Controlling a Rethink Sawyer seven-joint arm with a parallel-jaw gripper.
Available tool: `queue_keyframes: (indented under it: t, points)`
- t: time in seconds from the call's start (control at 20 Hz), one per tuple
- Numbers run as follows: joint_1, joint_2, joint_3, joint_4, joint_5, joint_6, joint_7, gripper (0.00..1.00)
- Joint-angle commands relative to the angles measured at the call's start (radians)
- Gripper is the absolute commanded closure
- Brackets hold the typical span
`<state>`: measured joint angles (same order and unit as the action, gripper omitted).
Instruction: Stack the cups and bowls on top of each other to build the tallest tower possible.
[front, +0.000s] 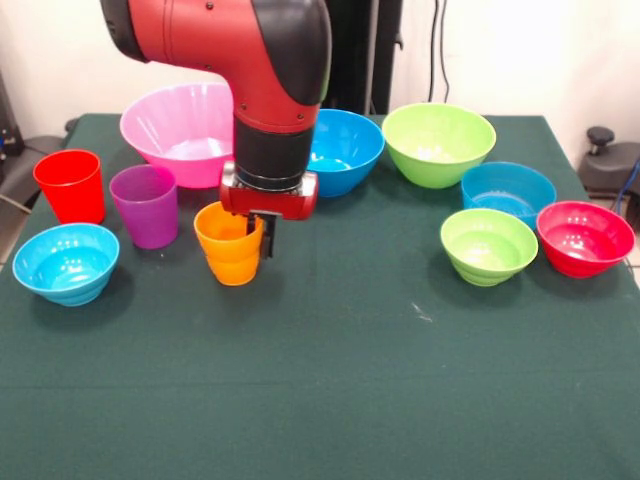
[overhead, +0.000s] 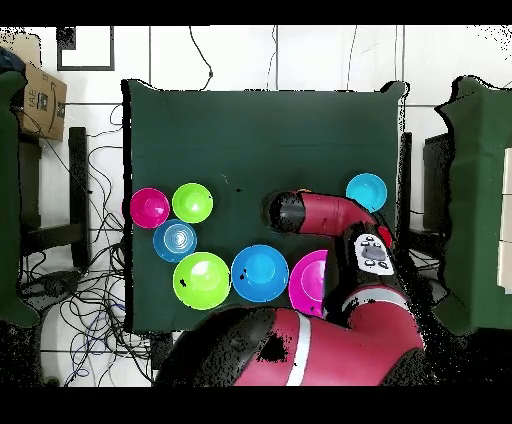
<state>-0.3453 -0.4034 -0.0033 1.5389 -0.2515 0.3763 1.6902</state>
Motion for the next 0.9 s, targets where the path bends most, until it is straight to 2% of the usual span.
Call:
queue_keyframes:
  t: [0.05, 0.35, 0.9]
  points:
    - [0.06, 0.049, 0.044, -0.031, 0.066, -0.056, 0.215, 1.0]
    - [0.114, 0.07, 0.008, -0.045, 0.093, -0.078, 0.269, 1.0]
    - [0.177, 0.087, -0.02, -0.049, 0.139, -0.099, 0.321, 1.0]
